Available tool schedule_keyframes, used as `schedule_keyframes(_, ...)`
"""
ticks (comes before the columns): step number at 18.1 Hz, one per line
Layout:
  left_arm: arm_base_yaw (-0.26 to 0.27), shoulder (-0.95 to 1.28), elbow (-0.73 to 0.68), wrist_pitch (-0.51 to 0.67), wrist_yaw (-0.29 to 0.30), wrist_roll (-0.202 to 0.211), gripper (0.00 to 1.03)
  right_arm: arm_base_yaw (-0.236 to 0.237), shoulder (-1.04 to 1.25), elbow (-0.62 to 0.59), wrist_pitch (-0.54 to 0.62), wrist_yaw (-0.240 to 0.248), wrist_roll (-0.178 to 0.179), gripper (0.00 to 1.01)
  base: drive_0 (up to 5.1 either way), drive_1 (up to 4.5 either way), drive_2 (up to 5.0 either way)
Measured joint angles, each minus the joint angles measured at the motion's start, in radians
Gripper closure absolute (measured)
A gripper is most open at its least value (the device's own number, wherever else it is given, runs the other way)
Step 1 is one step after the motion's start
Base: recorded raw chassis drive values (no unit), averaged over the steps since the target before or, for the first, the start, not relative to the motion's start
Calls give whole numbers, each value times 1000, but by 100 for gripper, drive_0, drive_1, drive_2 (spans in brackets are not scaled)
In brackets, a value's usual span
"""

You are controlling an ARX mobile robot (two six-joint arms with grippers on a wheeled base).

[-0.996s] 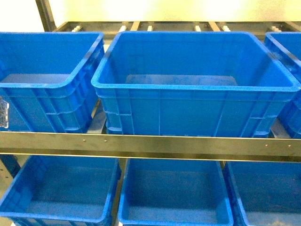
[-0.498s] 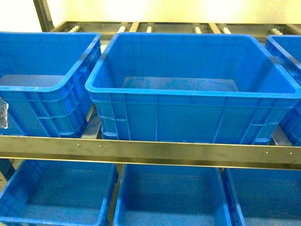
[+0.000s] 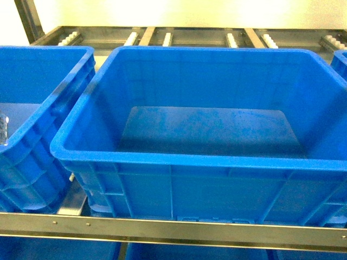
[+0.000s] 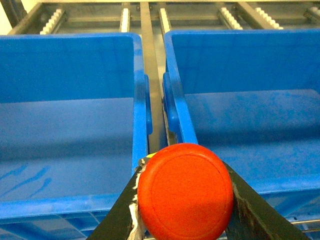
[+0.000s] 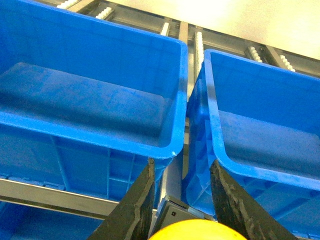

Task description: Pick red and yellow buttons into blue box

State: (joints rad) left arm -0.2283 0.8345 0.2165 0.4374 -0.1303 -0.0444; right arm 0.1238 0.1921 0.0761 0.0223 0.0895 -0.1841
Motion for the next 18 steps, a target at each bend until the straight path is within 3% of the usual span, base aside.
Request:
schedule_keyframes(8, 0, -4, 0, 3, 0, 0, 71, 1, 11, 0, 21, 0, 0, 71, 0, 0, 0)
schedule_keyframes(11, 0, -4, 0, 2, 0, 0, 71, 41, 246, 23, 227, -27, 1, 71, 0, 0, 0)
schedule_keyframes(14, 0, -4, 0, 3, 0, 0, 71, 64, 513, 132, 403, -48, 3, 71, 0, 0, 0)
schedule_keyframes(18, 0, -4, 0, 3, 0, 0, 71, 115, 839, 265, 488, -118, -7, 71, 0, 0, 0)
